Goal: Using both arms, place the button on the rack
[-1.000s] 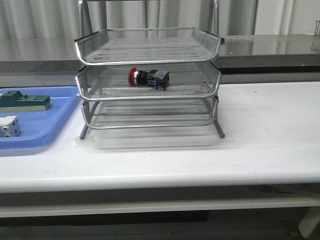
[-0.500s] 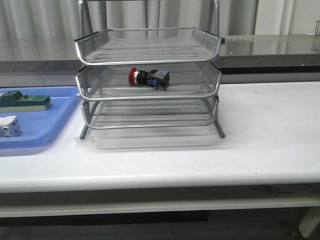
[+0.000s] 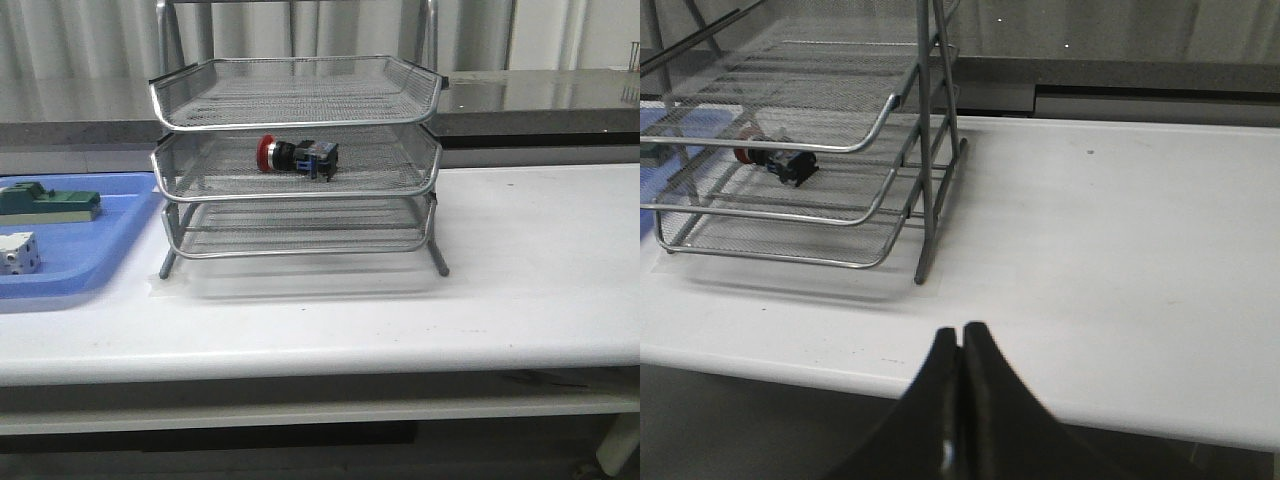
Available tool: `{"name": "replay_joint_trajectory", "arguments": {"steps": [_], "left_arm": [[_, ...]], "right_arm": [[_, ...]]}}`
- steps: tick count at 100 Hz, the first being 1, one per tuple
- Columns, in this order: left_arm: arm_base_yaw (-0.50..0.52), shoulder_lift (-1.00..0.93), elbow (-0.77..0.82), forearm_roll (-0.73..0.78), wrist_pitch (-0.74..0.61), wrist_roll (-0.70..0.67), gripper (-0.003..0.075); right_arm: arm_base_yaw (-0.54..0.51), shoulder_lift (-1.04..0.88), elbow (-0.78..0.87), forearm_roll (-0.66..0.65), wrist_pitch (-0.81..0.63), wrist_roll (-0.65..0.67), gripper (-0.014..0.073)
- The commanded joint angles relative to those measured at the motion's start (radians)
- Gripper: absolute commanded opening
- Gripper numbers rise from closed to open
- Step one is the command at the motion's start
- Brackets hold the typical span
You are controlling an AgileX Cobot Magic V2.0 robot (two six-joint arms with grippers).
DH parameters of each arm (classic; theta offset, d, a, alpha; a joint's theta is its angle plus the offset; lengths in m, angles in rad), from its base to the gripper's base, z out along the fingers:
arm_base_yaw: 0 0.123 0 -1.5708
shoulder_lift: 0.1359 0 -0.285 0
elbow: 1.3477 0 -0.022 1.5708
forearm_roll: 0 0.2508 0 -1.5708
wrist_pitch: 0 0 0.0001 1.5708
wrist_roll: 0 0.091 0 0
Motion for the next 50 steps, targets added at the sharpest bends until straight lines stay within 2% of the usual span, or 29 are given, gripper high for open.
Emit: {"name": "replay_joint_trajectory", "arguments": {"steps": [1,11,27,50], "left_arm": [[0.001,0.009,-0.027,-0.017,-0.079,-0.010,-0.0021],[0.001,0.009,-0.027,-0.017,-0.079,-0.010,-0.0021],[0.001,0.009,-0.027,-0.017,-0.079,-0.010,-0.0021],[0.001,0.009,-0.027,-0.017,-0.079,-0.010,-0.0021]], "right_arm": [[-0.005,-0.008,0.013,-0.019,-0.143,-0.004,-0.0057],[-0.005,-0.050,0.083,-0.058,-0.229,0.012,-0.0057],[-0.005,-0.148,0.206,-0.144,-0.338,0.119,-0.0057],[-0.005,-0.287,0.335,-0.166,-0.354,0.167,-0.0057]]}}
